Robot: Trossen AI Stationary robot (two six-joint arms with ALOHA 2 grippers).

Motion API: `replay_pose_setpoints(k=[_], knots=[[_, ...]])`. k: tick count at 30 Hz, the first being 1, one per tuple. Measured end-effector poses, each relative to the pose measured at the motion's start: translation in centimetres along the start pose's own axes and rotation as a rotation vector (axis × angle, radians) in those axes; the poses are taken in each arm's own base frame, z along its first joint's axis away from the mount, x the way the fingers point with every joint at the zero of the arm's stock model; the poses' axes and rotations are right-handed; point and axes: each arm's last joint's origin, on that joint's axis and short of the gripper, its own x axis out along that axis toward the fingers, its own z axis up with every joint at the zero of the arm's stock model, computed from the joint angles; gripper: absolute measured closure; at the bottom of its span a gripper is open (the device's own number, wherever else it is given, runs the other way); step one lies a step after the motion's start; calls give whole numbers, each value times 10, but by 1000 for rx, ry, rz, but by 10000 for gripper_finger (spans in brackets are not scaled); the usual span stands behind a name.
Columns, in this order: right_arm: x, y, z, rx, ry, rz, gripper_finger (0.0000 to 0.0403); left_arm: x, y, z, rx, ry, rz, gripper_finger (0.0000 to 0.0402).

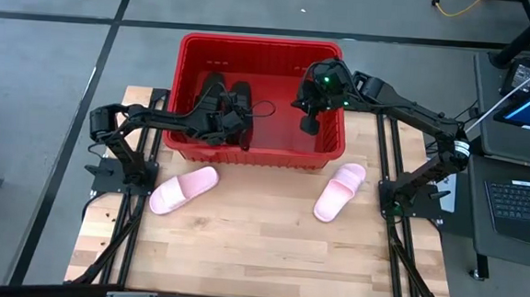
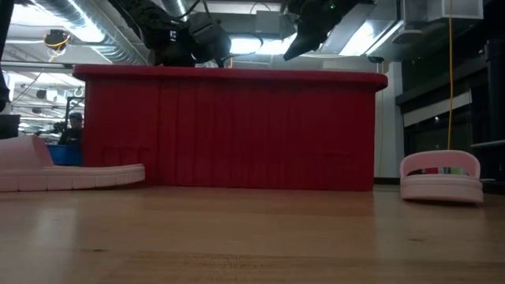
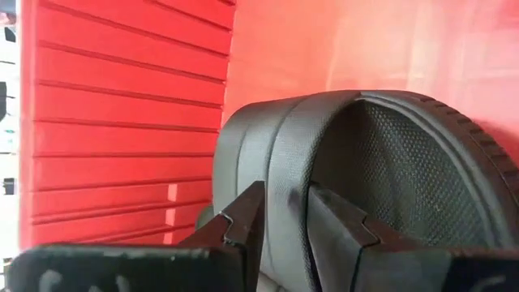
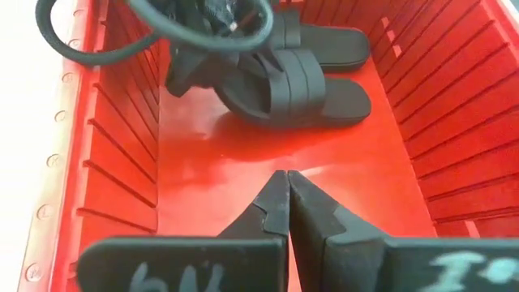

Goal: Pick and place slides into bin
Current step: Put the black slide into the red bin, then put the left pink slide into the red bin

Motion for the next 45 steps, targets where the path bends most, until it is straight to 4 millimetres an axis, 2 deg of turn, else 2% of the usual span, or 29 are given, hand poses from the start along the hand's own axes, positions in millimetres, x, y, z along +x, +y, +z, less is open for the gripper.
replay_pose_setpoints(k=[9,17,26,32,39,45], knots=[[0,0,-1,2,8,3,397,-12,14,-1,-10,-32,23,313],[0,1,-1,26,7,5,397,-9,13,-9,37,34,-2,313],[0,4,1,20,5,11,397,-14,16,-5,49,12,48,313],[0,4,1,20,3,10,397,-38,42,3,-19,-61,125,313],[-1,3,1,16,-1,6,397,-70,73,-4,-188,-200,134,313],[-20,4,4,11,-46,-11,397,-94,87,-11,-217,-269,157,313]])
